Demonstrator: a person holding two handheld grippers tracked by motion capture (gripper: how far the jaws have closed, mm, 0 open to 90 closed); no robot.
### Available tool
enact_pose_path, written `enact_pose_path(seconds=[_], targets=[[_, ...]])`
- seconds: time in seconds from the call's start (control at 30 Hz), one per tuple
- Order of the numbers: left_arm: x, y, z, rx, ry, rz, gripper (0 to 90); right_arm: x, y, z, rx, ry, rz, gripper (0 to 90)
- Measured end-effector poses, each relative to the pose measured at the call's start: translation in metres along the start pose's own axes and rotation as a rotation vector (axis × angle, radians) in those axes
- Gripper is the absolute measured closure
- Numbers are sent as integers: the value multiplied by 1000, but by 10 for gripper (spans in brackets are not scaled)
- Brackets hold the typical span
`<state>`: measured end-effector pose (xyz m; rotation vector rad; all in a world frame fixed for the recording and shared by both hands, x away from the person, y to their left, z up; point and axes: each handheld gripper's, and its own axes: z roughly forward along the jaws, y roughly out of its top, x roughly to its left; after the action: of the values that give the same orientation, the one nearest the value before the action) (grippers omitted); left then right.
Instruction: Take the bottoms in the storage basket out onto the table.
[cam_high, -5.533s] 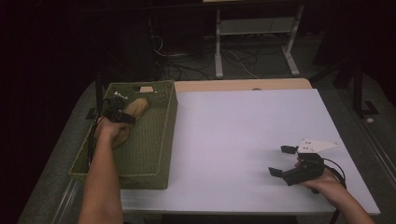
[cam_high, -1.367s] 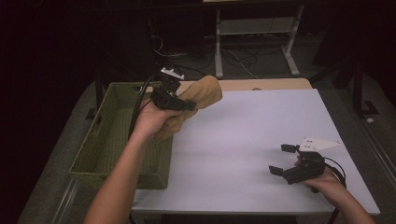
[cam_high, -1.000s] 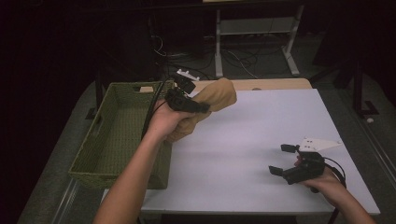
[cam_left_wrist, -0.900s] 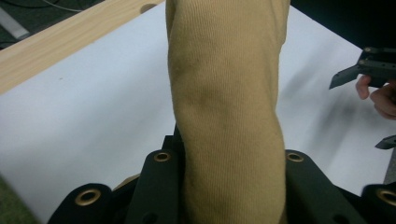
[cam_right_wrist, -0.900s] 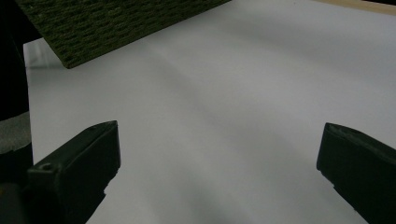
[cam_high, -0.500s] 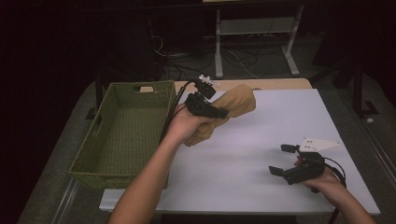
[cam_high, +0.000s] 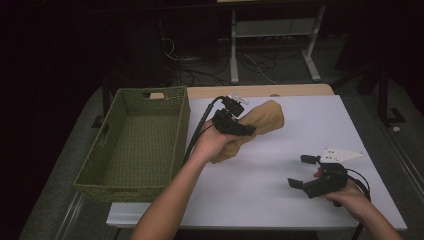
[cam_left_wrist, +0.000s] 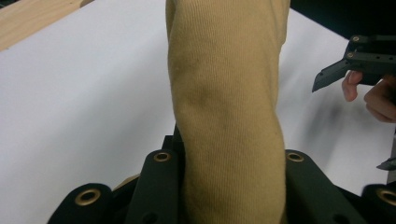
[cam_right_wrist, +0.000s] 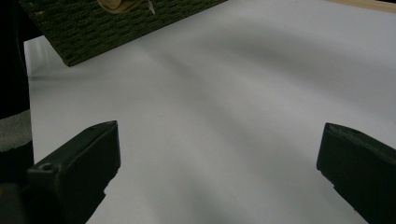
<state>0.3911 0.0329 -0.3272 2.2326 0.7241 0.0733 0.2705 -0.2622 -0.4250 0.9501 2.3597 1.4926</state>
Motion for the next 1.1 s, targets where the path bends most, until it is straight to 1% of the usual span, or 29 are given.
enact_pose_path(seconds=[0.1, 0.2, 0.3, 0.33, 0.37, 0.43, 0.5, 0.67, 0.93, 1.1], targets=[[0, -6, 6, 0, 5, 6, 705, 0, 0, 0, 1, -1, 1, 2], [2, -14, 14, 1, -5, -4, 704, 0, -1, 1, 6, -2, 1, 1], [5, -23, 23, -8, -21, -14, 704, 0, -1, 1, 9, -3, 3, 2], [6, -24, 26, -1, -21, -14, 703, 0, -1, 2, 10, -3, 2, 2], [7, -26, 28, 12, -13, -6, 703, -1, -1, 2, 11, -4, -1, 1], [8, -28, 31, 12, -9, -5, 703, -1, -1, 2, 13, -3, -3, 1], [10, -30, 34, 10, -8, -14, 703, 0, -1, 2, 14, -4, -5, 2], [10, -32, 43, 26, 5, -6, 702, 1, -2, 2, 15, -2, -9, 2], [10, -39, 63, 59, 21, 12, 700, 1, -2, 3, 22, 2, -15, 2], [12, -40, 72, 67, 35, 19, 697, 1, -2, 4, 24, 3, -15, 1]])
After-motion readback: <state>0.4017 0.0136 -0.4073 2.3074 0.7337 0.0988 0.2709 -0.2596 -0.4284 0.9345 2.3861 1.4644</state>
